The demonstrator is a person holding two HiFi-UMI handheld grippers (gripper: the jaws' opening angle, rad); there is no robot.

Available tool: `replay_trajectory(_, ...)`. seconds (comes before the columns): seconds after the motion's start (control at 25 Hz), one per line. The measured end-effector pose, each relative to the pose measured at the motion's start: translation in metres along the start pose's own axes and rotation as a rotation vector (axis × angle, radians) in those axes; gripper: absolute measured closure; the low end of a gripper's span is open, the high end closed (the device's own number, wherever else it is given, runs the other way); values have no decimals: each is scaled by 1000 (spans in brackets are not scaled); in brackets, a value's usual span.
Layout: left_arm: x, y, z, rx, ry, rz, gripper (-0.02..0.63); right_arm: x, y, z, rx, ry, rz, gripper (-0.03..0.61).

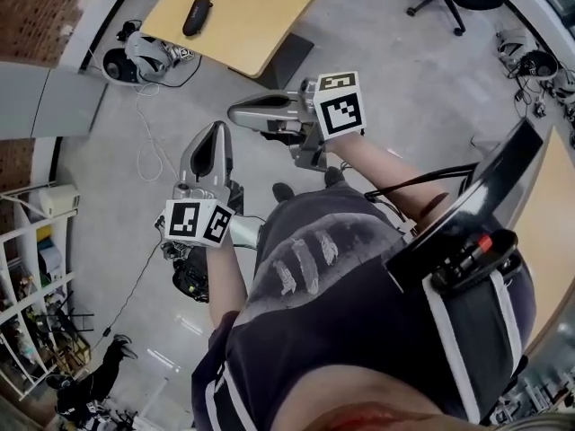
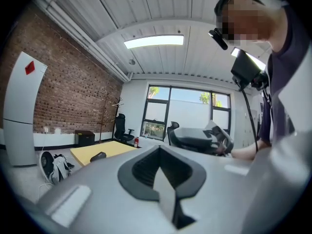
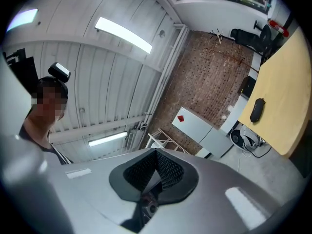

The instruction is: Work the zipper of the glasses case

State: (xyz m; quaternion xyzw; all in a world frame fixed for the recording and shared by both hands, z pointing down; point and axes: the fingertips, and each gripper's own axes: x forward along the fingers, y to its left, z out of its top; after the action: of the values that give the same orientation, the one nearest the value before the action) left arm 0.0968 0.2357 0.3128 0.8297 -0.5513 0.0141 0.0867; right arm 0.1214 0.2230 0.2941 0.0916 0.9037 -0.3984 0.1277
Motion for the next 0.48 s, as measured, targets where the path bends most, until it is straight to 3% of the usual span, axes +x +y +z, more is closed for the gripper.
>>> replay_trajectory(0.24, 6, -41, -26, -3, 1, 21, 617, -41, 11, -18, 1, 35, 38, 578)
replay_trajectory(0.48, -13, 0, -15, -3, 0, 65, 617, 2, 0, -19, 20, 60, 55, 578)
